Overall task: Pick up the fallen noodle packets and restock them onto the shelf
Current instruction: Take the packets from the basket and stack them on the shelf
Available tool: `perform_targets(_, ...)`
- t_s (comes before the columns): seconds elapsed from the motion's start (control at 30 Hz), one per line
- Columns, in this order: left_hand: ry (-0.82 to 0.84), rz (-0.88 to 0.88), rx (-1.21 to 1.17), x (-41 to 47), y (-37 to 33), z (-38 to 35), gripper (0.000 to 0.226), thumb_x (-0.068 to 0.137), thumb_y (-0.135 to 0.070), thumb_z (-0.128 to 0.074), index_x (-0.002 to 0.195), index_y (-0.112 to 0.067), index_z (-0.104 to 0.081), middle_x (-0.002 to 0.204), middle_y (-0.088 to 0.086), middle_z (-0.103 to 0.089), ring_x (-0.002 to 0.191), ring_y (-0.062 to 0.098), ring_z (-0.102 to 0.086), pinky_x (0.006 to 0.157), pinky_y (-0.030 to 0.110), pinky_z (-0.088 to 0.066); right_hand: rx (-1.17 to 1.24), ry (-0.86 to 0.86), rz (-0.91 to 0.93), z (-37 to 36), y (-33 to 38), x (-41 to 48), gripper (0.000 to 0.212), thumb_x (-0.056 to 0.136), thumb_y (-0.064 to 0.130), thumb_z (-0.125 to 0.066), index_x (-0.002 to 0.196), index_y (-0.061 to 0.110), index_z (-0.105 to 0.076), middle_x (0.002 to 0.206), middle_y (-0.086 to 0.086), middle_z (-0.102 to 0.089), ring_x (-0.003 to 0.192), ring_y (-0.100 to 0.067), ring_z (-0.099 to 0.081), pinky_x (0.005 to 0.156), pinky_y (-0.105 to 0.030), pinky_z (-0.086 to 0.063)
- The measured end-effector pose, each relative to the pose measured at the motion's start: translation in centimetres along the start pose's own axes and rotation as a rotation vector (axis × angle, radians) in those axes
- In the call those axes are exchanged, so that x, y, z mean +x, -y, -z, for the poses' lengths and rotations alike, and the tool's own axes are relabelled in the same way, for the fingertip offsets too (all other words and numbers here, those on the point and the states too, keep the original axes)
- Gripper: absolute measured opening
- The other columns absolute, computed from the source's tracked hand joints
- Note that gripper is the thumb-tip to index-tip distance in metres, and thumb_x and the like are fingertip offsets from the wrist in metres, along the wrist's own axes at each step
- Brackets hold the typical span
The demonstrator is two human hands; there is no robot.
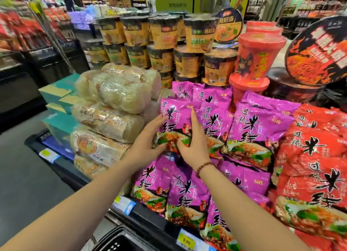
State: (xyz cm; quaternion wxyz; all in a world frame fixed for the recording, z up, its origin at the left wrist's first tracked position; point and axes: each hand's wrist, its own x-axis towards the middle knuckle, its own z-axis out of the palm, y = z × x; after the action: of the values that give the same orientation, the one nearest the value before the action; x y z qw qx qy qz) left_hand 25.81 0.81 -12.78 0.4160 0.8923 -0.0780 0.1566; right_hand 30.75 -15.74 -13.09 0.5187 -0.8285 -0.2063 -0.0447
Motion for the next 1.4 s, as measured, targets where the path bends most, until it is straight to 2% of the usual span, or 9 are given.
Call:
perform_targets(0.17, 0.063, 0.013, 0.294, 0.3, 2.6, -0.4, 0.084, 0.088, -0.002, -0.065, 0.149, -0.038, -0.020, 0.158, -0.013, -0.011, 0.148, 0.010, -0.010, 0.118, 0.027, -0.016, -0.268, 0.103, 0.033, -1.8, -0.5, -0.1, 0.097, 0.089, 0.014, -0.066, 0.154, 0.027, 0.005, 0.153, -0.008, -0.021, 0.138, -0.023, -0.028, 0.104, -0.025, -0.033)
perform_targets(0.27, 0.105, -0.004, 0.360, 1.0, 3.3, -0.7, 0.094, 0.088, -0.003, -0.065, 0.150, -0.040, -0.006, 0.159, -0.015, 0.000, 0.149, 0.011, -0.002, 0.117, 0.024, -0.010, -0.691, -0.073, 0.183, -2.2, -1.0, -0.1, 0.108, 0.068, 0.025, -0.085, 0.153, 0.013, -0.020, 0.152, -0.018, -0.026, 0.138, -0.034, -0.031, 0.109, -0.043, -0.038)
perform_targets(0.37, 0.105, -0.025, 0.396, 1.7, 3.6, -1.1, 0.097, 0.086, -0.002, -0.067, 0.151, -0.038, -0.004, 0.162, -0.007, -0.001, 0.150, 0.015, -0.004, 0.119, 0.026, -0.011, -0.897, -0.056, 0.316, -2.2, -1.6, 0.8, 0.110, 0.059, 0.035, -0.088, 0.150, 0.014, -0.030, 0.157, -0.011, -0.025, 0.143, -0.029, -0.021, 0.113, -0.042, -0.019)
perform_targets(0.5, 0.112, -0.006, 0.412, 2.2, 4.2, -1.5, 0.096, 0.086, -0.001, -0.068, 0.153, -0.033, -0.007, 0.163, -0.001, -0.003, 0.150, 0.018, -0.004, 0.120, 0.030, -0.013, -0.958, 0.157, 0.289, -1.7, -2.6, 2.3, 0.107, 0.081, 0.033, -0.074, 0.154, 0.019, 0.004, 0.162, -0.006, 0.010, 0.149, -0.025, 0.007, 0.116, -0.037, 0.002)
perform_targets(0.73, 0.098, 0.028, 0.493, 2.4, 4.4, -2.0, 0.095, 0.087, -0.004, -0.068, 0.153, -0.039, -0.011, 0.163, -0.009, 0.003, 0.150, 0.018, -0.002, 0.119, 0.039, -0.023, -0.928, 0.215, 0.218, -2.3, -3.1, 2.8, 0.105, 0.087, 0.029, -0.068, 0.152, 0.021, 0.014, 0.160, -0.004, 0.018, 0.148, -0.023, 0.012, 0.116, -0.034, 0.005)
perform_targets(0.9, 0.123, 0.052, 0.623, 1.3, 1.7, -0.8, 0.087, 0.089, -0.011, -0.063, 0.155, -0.033, -0.010, 0.164, -0.006, -0.001, 0.149, 0.019, -0.009, 0.109, 0.044, -0.039, -0.905, 0.225, 0.238, -1.0, -1.7, 2.1, 0.101, 0.086, 0.032, -0.069, 0.154, 0.020, 0.004, 0.162, -0.003, 0.008, 0.149, -0.022, 0.006, 0.120, -0.036, -0.003)
perform_targets(1.07, 0.077, 0.007, 0.584, -1.8, -0.4, 1.0, 0.063, 0.089, -0.012, -0.060, 0.148, -0.013, -0.037, 0.160, 0.009, -0.021, 0.146, 0.026, -0.021, 0.111, 0.044, -0.037, -0.910, 0.110, 0.365, 0.1, 1.0, -0.5, 0.083, 0.084, 0.035, -0.068, 0.151, 0.012, -0.024, 0.157, -0.008, -0.026, 0.145, -0.026, -0.023, 0.118, -0.040, -0.016)
perform_targets(1.2, 0.035, -0.087, 0.644, -5.8, -0.7, 3.2, 0.052, 0.084, -0.011, -0.063, 0.134, -0.003, -0.053, 0.143, 0.021, -0.045, 0.134, 0.038, -0.042, 0.103, 0.050, -0.045, -0.838, -0.057, 0.456, -0.4, 3.3, -3.7, 0.064, 0.070, 0.029, -0.079, 0.127, 0.008, -0.057, 0.126, -0.010, -0.060, 0.114, -0.031, -0.057, 0.099, -0.044, -0.044)
perform_targets(1.4, 0.081, -0.122, 0.741, -14.1, 0.7, 6.8, 0.049, 0.073, -0.013, -0.074, 0.119, -0.001, -0.061, 0.119, 0.020, -0.061, 0.106, 0.041, -0.059, 0.078, 0.047, -0.055, -0.830, 0.025, 0.513, -3.7, 5.6, -9.9, 0.054, 0.066, 0.035, -0.078, 0.112, 0.010, -0.063, 0.111, -0.008, -0.064, 0.101, -0.030, -0.060, 0.087, -0.039, -0.047)
